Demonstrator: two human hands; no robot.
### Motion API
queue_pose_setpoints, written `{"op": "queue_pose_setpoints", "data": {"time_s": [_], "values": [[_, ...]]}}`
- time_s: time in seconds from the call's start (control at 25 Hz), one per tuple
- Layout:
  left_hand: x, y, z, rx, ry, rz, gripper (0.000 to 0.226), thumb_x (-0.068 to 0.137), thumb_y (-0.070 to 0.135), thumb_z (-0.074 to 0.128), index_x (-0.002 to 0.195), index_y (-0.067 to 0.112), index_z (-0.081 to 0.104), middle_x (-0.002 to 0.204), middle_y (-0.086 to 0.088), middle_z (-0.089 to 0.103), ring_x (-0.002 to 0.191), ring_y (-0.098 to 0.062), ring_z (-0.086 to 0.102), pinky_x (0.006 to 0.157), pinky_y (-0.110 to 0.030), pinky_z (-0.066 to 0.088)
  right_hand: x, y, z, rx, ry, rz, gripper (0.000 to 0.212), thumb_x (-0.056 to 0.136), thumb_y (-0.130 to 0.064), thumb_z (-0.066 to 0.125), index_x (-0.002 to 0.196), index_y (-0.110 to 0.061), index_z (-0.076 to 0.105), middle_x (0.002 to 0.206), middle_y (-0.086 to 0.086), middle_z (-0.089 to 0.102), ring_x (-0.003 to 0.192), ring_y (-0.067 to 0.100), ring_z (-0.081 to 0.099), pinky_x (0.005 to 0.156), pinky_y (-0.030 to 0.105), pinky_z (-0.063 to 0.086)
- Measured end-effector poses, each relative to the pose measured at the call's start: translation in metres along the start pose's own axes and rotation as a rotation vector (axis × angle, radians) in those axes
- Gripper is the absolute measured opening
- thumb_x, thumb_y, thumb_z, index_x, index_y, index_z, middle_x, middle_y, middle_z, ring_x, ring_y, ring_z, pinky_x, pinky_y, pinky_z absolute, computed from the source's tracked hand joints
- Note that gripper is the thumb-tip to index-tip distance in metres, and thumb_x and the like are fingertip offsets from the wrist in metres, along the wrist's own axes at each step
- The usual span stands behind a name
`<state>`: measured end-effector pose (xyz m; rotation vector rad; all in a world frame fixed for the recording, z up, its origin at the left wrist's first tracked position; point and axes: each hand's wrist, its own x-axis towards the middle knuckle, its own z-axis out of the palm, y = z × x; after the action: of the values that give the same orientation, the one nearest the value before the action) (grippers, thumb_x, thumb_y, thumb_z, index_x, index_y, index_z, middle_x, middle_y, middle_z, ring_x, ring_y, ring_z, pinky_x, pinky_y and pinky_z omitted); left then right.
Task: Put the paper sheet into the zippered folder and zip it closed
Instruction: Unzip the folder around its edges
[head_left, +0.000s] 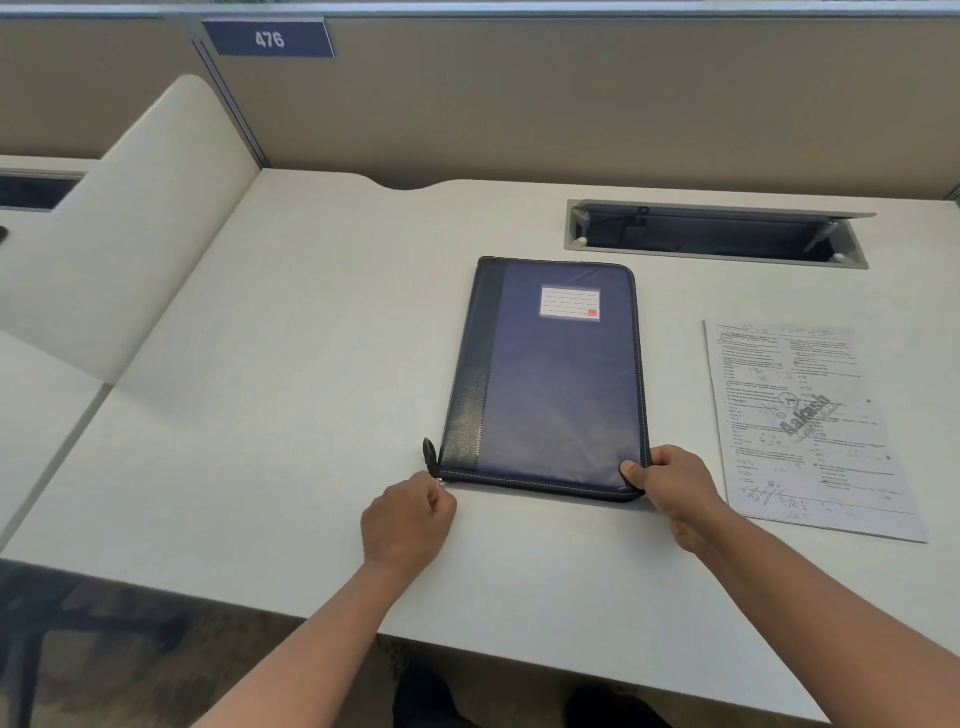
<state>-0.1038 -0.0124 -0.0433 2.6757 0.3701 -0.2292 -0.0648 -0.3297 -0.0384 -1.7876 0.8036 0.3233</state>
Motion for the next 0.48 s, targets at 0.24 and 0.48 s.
{"op": "queue_pose_setpoints", "data": {"time_s": [0.24, 0.48], "values": [[0.007, -0.014, -0.008, 0.026, -0.015, 0.108, 0.031, 0.088, 0.034, 0.057, 0.063, 0.022, 0.045, 0.054, 0.007, 0.055, 0.056, -0.021, 0.054, 0.052, -0.028, 0.036, 0.000, 0.000, 0.001, 0.008, 0.006, 0.007, 0.010, 0.088, -0.012, 0.076, 0.090, -0.007, 0.068, 0.096, 0.012, 0.075, 0.082, 0.025, 0.064, 0.078, 0.037, 0.051], [0.012, -0.021, -0.010, -0.070, -0.047, 0.196, 0.029, 0.086, 0.035, 0.061, 0.062, 0.031, 0.046, 0.053, 0.012, 0.053, 0.052, -0.007, 0.050, 0.050, -0.025, 0.034, -0.001, 0.000, 0.000, -0.026, -0.005, 0.002, 0.011, 0.089, -0.014, 0.074, 0.093, -0.006, 0.068, 0.097, 0.014, 0.075, 0.091, 0.031, 0.068, 0.081, 0.038, 0.052]]}}
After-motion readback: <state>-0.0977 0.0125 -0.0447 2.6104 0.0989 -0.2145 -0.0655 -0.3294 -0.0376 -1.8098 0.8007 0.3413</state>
